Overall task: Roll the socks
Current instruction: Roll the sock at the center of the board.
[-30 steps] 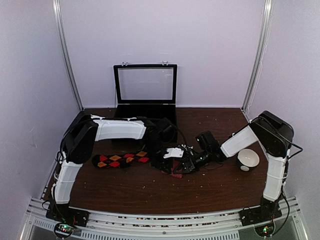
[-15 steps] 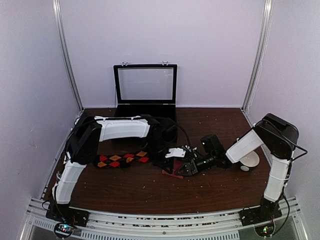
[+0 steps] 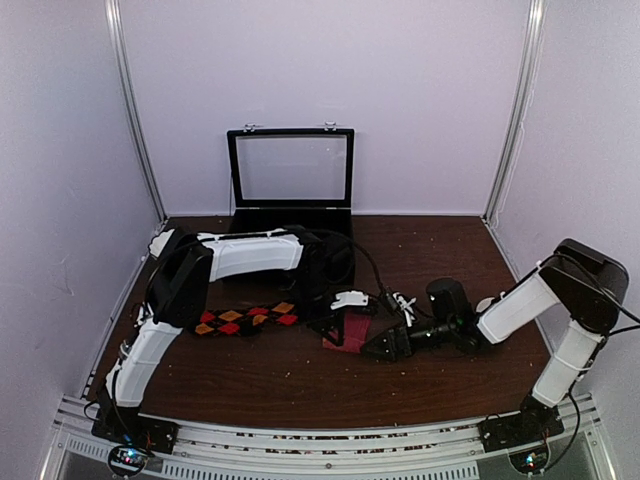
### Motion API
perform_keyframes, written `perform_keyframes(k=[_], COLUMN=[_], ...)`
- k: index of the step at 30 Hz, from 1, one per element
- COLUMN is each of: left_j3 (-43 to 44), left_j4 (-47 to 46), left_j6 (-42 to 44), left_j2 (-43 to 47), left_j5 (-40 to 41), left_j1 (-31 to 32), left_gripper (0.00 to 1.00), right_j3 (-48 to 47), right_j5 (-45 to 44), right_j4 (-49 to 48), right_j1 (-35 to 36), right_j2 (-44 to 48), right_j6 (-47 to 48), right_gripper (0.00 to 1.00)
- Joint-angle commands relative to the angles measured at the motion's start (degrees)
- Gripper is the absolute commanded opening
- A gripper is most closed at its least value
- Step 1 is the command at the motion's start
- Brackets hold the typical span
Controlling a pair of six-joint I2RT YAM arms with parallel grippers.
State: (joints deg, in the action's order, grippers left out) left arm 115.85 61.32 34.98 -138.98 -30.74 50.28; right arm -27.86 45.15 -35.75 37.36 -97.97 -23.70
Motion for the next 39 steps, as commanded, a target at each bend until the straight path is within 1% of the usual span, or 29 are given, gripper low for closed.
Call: perform_keyframes(k=[1,4,7,9,10,11,12,13,14,16,17,19,20,22,24,25,26,28,30,31,33,39], left_j3=[2.3,3.1,3.9,4.2,4.3,4.3,4.3,4.3,4.4,4.8,4.9,5.9,6.5,7.5,9.0,9.9,10.3,10.6,11.1,11.2,11.3,12.4], left_j4=[6.8,7.0,7.1,7.4,7.6,7.8,7.9,7.9,8.1,8.4,8.5,9.5,10.3,11.3,12.4,13.0,13.1,12.9,12.9,12.8,12.7,13.3], left_j6=[-2.3,-3.8,-4.9,-5.4,-5.4,-5.3,-5.4,-5.4,-5.3,-5.5,-5.8,-6.3,-6.3,-6.7,-7.1,-7.3,-7.7,-8.7,-9.7,-10.1,-10.5,-11.5], left_j2=[-4.7,-5.3,-5.7,-5.8,-5.8,-5.9,-6.0,-6.0,-6.0,-6.2,-6.3,-6.8,-7.1,-7.7,-8.6,-9.1,-9.5,-10.0,-10.6,-10.9,-11.3,-12.5], left_j5=[0.4,1.8,2.1,1.4,1.3,1.0,0.9,0.7,0.5,0.1,-0.3,-1.0,-1.4,-2.2,-1.1,-0.5,-0.6,-1.2,-1.1,-0.8,-0.2,1.3], left_j1=[-2.0,-2.2,-2.5,-2.7,-2.8,-2.9,-2.9,-2.9,-2.9,-3.0,-3.0,-3.1,-3.1,-3.3,-3.3,-3.3,-3.3,-3.3,-3.3,-3.3,-3.3,-3.3], left_gripper=[0.00,0.00,0.00,0.00,0.00,0.00,0.00,0.00,0.00,0.00,0.00,0.00,0.00,0.00,0.00,0.00,0.00,0.00,0.00,0.00,0.00,0.00], right_j3=[5.0,8.7,10.2,11.7,12.5,13.1,13.0,13.1,14.1,16.4,17.0,16.5,16.1,15.3,16.4,16.9,17.2,17.0,14.6,12.2,9.0,-1.0], right_j5=[-10.3,-18.6,-30.1,-33.4,-36.8,-43.2,-48.4,-48.4,-45.6,-40.9,-40.1,-40.0,-40.2,-40.7,-40.5,-40.6,-41.4,-42.7,-43.2,-43.7,-43.5,-41.9], right_j4=[7.3,5.3,10.2,11.2,11.0,11.0,14.4,14.2,10.5,3.2,1.5,2.0,2.5,3.3,0.3,-1.4,-2.6,-3.6,-1.6,0.1,1.9,6.9], right_j1=[0.1,1.8,4.1,4.4,4.4,4.3,4.0,3.0,2.5,2.8,3.8,6.6,9.1,12.8,16.1,17.5,19.0,21.3,22.9,23.4,23.9,24.3], right_j2=[3.4,9.8,18.5,24.6,27.0,29.4,31.5,33.0,34.0,34.3,33.8,32.4,31.8,30.4,29.2,29.0,28.9,28.1,26.6,25.5,22.9,13.0], right_j6=[1.7,3.1,4.9,5.8,3.1,-2.3,-9.5,-12.3,-12.2,-7.7,-5.0,1.0,4.3,9.7,14.5,17.0,18.9,22.2,25.9,27.9,32.2,41.9], right_gripper=[1.00,1.00,1.00,1.00,1.00,1.00,1.00,1.00,1.00,1.00,1.00,1.00,1.00,0.91,0.73,0.66,0.62,0.57,0.53,0.49,0.44,0.37])
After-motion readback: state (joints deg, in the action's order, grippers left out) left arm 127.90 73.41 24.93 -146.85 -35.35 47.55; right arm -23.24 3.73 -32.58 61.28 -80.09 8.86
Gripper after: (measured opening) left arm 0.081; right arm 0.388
